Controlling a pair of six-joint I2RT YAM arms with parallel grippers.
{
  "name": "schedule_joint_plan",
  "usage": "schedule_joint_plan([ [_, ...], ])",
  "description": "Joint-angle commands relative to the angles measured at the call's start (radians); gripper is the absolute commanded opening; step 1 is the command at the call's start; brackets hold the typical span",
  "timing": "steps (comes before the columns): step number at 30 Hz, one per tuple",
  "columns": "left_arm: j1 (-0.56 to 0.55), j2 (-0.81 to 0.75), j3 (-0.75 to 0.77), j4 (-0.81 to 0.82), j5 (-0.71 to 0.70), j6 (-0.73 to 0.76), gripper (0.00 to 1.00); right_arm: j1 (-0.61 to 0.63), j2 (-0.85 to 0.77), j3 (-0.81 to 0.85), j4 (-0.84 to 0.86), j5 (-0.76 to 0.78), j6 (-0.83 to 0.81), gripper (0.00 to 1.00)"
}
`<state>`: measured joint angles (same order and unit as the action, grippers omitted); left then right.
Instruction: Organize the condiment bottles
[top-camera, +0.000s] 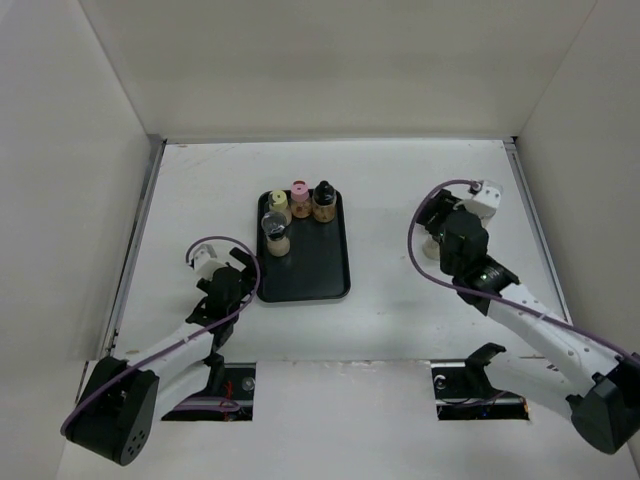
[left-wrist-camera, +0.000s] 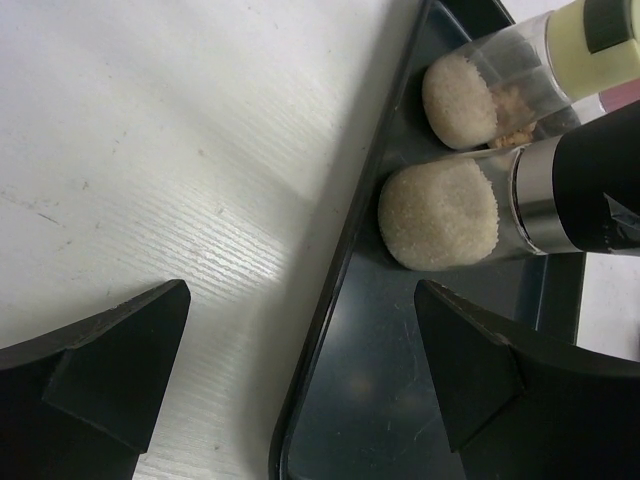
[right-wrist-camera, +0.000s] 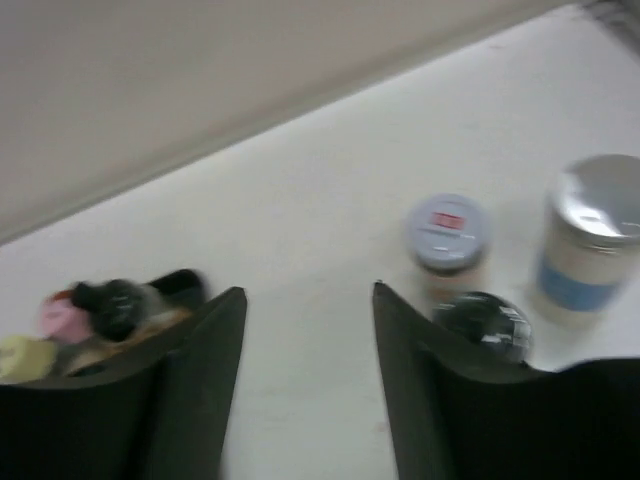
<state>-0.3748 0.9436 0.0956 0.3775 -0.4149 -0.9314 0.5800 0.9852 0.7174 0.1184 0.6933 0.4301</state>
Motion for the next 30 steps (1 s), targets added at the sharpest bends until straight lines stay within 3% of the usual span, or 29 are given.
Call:
schedule_joint_plan([
  [1,-0.012,0.010,0.015,0.061,-0.002,0.002,1.00,-0.079,-0.029,-0.071,-0.178,0.065,0.044,0.74],
  [4,-0.011,0.027,0.018,0.063,0.001,0.002,1.00,-0.121,0.004,-0.082,-0.198,0.011,0.036,0.88],
  [7,-0.009,0.017,0.018,0.063,-0.002,0.002,1.00,-0.136,0.058,-0.081,-0.166,-0.035,0.024,0.94],
  [17,-0.011,0.034,0.020,0.067,-0.004,0.005,1.00,-0.252,0.260,-0.018,-0.074,-0.138,-0.007,0.92],
  [21,-0.008,0.031,0.018,0.067,0.004,0.003,1.00,-0.268,0.309,-0.007,-0.023,-0.156,-0.016,0.85],
  [25,-0.011,0.037,0.019,0.067,-0.004,0.005,1.00,-0.263,0.297,-0.007,-0.005,-0.137,-0.019,0.60],
  [30,-0.014,0.029,0.019,0.067,-0.001,0.005,1.00,-0.142,0.207,0.002,-0.022,-0.078,-0.031,0.54],
])
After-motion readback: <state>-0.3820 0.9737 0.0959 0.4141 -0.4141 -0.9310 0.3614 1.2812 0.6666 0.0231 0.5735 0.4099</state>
